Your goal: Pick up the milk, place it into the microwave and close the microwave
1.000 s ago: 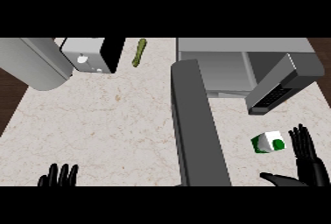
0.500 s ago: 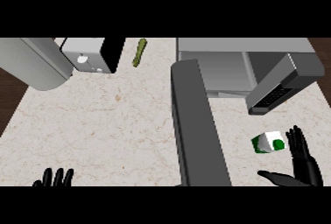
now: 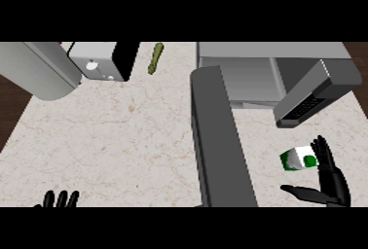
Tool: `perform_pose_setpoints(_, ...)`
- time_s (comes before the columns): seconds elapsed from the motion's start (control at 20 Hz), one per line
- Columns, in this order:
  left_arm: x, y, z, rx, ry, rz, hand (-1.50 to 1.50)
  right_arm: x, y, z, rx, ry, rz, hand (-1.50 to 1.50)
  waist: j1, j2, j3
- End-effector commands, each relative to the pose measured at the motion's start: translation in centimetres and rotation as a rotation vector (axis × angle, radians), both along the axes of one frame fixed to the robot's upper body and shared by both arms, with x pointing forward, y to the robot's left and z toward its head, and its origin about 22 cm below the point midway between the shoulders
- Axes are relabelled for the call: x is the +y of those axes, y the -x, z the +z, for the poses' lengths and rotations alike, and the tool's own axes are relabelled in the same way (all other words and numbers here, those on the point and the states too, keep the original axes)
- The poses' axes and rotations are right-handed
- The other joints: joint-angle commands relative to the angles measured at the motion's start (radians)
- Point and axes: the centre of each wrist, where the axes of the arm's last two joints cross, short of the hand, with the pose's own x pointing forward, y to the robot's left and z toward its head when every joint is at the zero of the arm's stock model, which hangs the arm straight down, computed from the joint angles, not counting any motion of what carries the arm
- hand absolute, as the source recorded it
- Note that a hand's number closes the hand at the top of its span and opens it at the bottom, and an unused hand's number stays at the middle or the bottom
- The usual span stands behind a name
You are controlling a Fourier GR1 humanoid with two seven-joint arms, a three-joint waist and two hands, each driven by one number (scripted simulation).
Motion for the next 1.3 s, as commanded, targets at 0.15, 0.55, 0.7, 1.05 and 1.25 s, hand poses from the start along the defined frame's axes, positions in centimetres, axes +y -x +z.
perform_pose_setpoints(0.15, 1.3, 1.0, -0.4, 0.001, -0.003, 0.001, -1.5, 0.1, 0.4, -0.5, -0.093, -0.043, 0.074, -1.5, -0.001, -0.001, -0.001)
perform_pose_setpoints(0.55, 1.1, 0.4, -0.1, -0.009, -0.009, -0.005, -1.5, 2.6, -1.6, -0.9, -0.094, -0.061, 0.015, -1.5, 0.003, 0.002, 0.0)
perform_pose_setpoints(0.7, 0.6, 1.0, -1.0, 0.008, 0.009, -0.008, -1.5, 2.2, -3.9, 0.6, -0.12, -0.024, -0.055, 1.5, 0.004, 0.001, 0.0)
perform_pose_setpoints(1.05, 0.5, 1.7, 0.0, -0.012, 0.015, -0.009, -1.5, 2.9, -5.1, 1.0, -0.141, 0.11, -0.098, 1.5, 0.01, 0.002, 0.0)
perform_pose_setpoints(1.25, 0.7, 1.6, -1.2, 0.001, 0.001, -0.015, -1.5, 3.8, -5.6, 0.9, -0.186, 0.076, -0.106, 1.5, 0.01, 0.004, 0.001)
